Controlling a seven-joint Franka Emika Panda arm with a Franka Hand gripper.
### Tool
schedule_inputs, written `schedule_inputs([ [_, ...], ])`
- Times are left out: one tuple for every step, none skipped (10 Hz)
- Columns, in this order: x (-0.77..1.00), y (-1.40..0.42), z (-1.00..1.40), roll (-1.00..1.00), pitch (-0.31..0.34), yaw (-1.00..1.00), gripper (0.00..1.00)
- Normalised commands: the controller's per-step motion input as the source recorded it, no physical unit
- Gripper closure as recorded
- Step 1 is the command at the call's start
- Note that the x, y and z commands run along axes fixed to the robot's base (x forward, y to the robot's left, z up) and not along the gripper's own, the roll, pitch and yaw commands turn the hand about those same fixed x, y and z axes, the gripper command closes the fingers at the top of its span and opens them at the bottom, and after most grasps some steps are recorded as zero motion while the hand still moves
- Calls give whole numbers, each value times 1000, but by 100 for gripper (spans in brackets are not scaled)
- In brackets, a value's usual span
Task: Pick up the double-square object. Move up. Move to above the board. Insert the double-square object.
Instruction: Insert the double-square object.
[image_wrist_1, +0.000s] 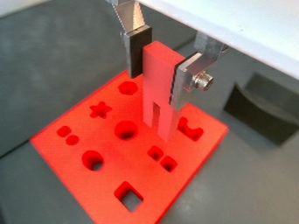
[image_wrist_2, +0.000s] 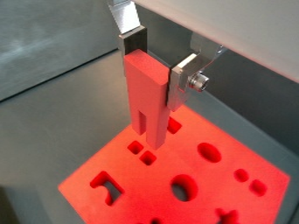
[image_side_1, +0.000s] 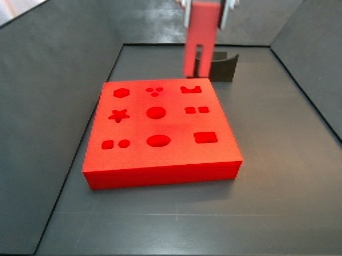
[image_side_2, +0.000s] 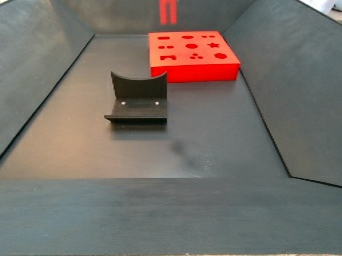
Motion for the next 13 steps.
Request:
schedule_inputs([
  [489,80,-360,0,50,-277,100],
  [0,-40,-180,11,0,0,100],
  [0,-114,-580,46,-30,0,100],
  [0,-57,-703,34,-79,234,100],
  [-243,-17,-474,70,-126,380,100],
  [0,0,0,0,40,0,100],
  [-111,-43,-254,53,0,0,100],
  [-83,-26,-431,116,-4,29,100],
  [0,-29,-494,89,-3,57,100],
  [0,-20,-597,83,0,120,100],
  [0,-11,-686,19,-19,243,100],
  [11,-43,-780,0,-17,297,100],
  [23,-149,-789,46,0,343,100],
])
